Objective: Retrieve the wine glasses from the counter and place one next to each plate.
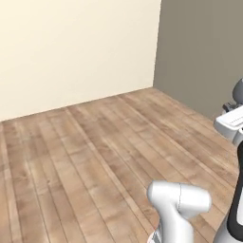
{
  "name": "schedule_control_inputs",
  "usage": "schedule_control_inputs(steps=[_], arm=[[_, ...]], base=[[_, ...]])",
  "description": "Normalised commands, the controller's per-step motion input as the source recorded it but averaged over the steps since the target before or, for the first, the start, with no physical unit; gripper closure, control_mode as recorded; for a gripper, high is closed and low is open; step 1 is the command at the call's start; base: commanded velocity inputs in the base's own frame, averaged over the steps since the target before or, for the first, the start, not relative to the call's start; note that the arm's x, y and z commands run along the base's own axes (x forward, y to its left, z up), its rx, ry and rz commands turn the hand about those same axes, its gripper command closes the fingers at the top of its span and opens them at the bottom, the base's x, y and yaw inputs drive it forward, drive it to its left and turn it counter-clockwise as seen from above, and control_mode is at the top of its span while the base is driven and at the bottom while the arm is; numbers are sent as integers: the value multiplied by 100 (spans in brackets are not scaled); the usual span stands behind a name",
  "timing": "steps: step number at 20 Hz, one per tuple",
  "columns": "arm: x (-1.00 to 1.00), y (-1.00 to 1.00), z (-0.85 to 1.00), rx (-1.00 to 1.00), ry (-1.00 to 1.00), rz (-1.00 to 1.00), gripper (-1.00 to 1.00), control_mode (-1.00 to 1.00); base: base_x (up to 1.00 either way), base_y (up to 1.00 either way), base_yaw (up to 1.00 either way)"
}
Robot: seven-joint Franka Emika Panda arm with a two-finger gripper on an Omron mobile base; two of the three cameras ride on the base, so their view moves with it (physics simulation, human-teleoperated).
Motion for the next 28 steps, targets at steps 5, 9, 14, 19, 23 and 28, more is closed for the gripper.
schedule_control_inputs(steps=[5, 9, 14, 19, 23, 28], arm=[[0, 0, 0, 0, 0, 0, 100, 100], [0, 0, 0, 0, 0, 0, 100, 100], [0, 0, 0, 0, 0, 0, 100, 100], [0, 0, 0, 0, 0, 0, 100, 100], [0, 0, 0, 0, 0, 0, 100, 100], [0, 0, 0, 0, 0, 0, 100, 100]], base=[[97, -100, -30], [66, -100, -35], [27, -100, -46], [12, -100, -62], [3, -88, -75], [0, -73, -82]])
